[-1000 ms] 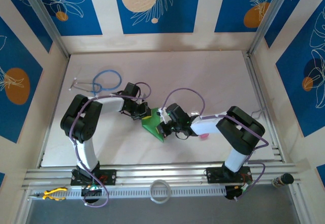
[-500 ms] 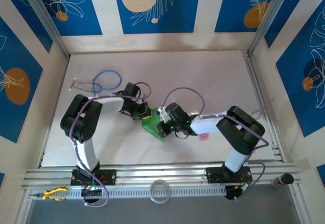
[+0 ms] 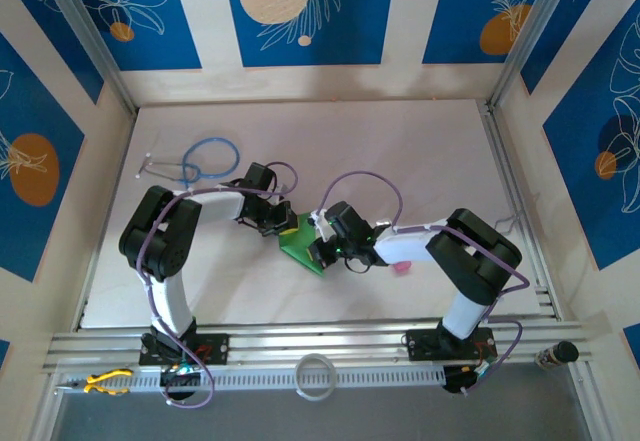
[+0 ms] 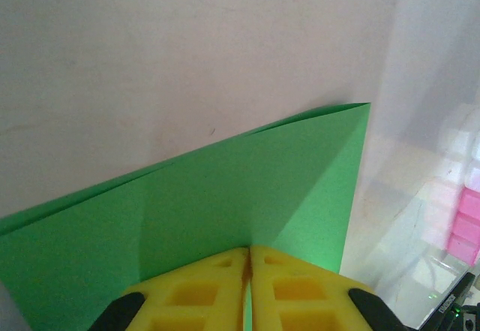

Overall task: Fold a paper plane with a square sheet of paper (pick it up from the middle)
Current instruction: Third fold the triangle at the center of the table.

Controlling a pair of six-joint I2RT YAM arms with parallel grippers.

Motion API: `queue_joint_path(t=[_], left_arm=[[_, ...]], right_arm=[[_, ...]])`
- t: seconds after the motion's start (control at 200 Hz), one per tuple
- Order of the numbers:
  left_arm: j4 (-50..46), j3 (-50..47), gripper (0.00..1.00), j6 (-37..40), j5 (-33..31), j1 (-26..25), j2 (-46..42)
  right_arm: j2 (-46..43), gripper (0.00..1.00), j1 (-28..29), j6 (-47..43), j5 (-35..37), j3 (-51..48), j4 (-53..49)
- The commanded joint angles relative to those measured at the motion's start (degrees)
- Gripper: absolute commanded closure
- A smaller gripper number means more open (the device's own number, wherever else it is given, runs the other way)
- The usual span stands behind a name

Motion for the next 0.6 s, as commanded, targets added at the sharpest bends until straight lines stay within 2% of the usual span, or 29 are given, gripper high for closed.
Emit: queue_joint_path(t=[0.0,0.595], left_arm=[[-2.5,0.0,0.88,0.5,-2.2,0.2,0.9],[-2.3,-0.2,0.88,0.4,-2.2,0.2,0.9]], right_arm=[[0.2,0.96,0.4,-0.3,0.8,0.5,-0.7],[0.8,0.96,1.0,0.1,1.1,0.7,-1.4]])
